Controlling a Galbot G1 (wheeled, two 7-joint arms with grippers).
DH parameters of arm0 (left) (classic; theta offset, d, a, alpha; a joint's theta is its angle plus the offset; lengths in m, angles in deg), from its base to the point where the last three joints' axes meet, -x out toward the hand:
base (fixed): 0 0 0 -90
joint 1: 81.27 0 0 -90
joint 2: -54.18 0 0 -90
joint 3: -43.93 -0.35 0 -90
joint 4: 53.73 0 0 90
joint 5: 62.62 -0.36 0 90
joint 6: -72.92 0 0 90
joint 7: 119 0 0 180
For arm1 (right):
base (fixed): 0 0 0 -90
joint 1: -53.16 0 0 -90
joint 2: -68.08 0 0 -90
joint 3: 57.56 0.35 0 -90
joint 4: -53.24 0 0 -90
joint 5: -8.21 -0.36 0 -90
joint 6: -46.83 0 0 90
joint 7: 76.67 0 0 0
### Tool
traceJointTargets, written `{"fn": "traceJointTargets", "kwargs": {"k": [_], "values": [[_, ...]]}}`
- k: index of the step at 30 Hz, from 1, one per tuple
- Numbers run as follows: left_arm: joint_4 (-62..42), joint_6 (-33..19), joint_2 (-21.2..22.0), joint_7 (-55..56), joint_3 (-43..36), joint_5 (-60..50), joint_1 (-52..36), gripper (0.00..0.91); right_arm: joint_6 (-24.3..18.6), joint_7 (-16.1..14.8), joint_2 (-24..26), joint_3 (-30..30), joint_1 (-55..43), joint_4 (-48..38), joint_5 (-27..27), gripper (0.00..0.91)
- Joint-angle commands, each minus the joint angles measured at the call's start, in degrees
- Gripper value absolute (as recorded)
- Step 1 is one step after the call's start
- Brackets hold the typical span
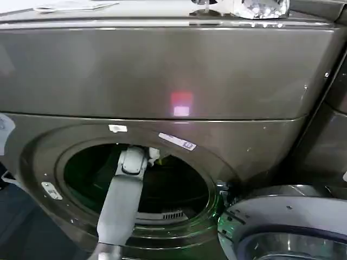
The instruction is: Grasp the clothes from the dryer.
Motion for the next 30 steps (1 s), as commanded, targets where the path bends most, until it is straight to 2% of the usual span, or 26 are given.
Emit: {"fn": "traceJointTargets", "kwargs": {"k": [1, 15, 21, 30], "values": [[1.3, 2.1, 0.4, 3.4, -0.2, 3.5, 0.4, 0.0, -0.5, -0.2, 0.0, 0.0, 0.0, -0.2, 0.2, 0.907], [1.7, 1.9, 0.7, 3.3, -0.5, 3.5, 0.9, 0.0, -1.0, 0.8, -0.1, 1.9, 1.0, -1.5, 0.4, 0.907], [2.3, 2.1, 1.0, 3.3, -0.7, 3.4, 1.0, 0.0, 3.3, 3.3, 0.2, 3.4, 1.2, -0.7, 0.8, 0.907], [3.5, 2.5, 1.4, 3.1, -1.2, 3.1, 1.0, 0.0, 4.5, 3.5, 0.3, 3.8, 0.9, -0.1, 1.3, 0.907]]}}
